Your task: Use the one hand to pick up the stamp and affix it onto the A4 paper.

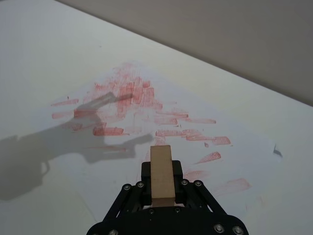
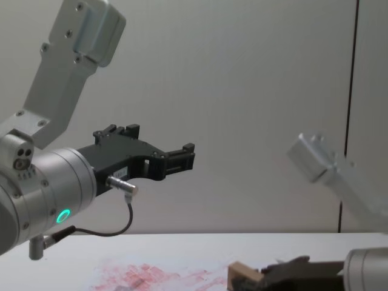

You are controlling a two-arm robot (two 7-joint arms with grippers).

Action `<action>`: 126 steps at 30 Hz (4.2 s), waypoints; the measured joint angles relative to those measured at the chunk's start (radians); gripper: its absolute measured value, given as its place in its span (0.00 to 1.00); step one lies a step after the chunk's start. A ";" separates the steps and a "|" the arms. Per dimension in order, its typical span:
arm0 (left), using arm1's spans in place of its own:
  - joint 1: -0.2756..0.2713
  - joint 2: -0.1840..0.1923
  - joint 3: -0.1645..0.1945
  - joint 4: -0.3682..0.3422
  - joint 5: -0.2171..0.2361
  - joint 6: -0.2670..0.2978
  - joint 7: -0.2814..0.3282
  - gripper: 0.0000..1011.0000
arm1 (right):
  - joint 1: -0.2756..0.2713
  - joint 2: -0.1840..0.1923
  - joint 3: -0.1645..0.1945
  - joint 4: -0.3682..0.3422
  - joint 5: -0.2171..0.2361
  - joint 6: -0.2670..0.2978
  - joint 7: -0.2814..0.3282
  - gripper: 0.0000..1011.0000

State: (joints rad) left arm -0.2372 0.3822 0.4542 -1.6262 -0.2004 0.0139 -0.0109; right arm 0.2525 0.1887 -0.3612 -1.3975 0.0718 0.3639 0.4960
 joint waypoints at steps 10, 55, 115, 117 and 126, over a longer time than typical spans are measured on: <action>0.000 0.000 0.000 0.000 0.000 0.000 0.000 0.99 | 0.016 -0.016 -0.020 0.055 -0.034 0.013 0.005 0.22; 0.000 0.000 0.000 0.000 0.000 0.000 0.000 0.99 | -0.109 0.103 0.087 -0.188 0.207 -0.029 -0.222 0.22; 0.000 0.000 0.000 0.000 0.000 0.000 0.000 0.99 | -0.126 0.185 0.118 -0.118 0.164 0.104 -0.223 0.57; 0.000 0.000 0.000 0.000 0.000 0.000 0.000 0.99 | -0.125 0.184 0.118 -0.117 0.164 0.104 -0.222 0.61; 0.000 0.000 0.000 0.000 0.000 0.000 0.000 0.99 | -0.123 0.182 0.115 -0.113 0.162 0.106 -0.221 0.89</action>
State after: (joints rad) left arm -0.2371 0.3821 0.4542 -1.6262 -0.2005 0.0139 -0.0109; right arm 0.1297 0.3706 -0.2457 -1.5101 0.2334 0.4696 0.2748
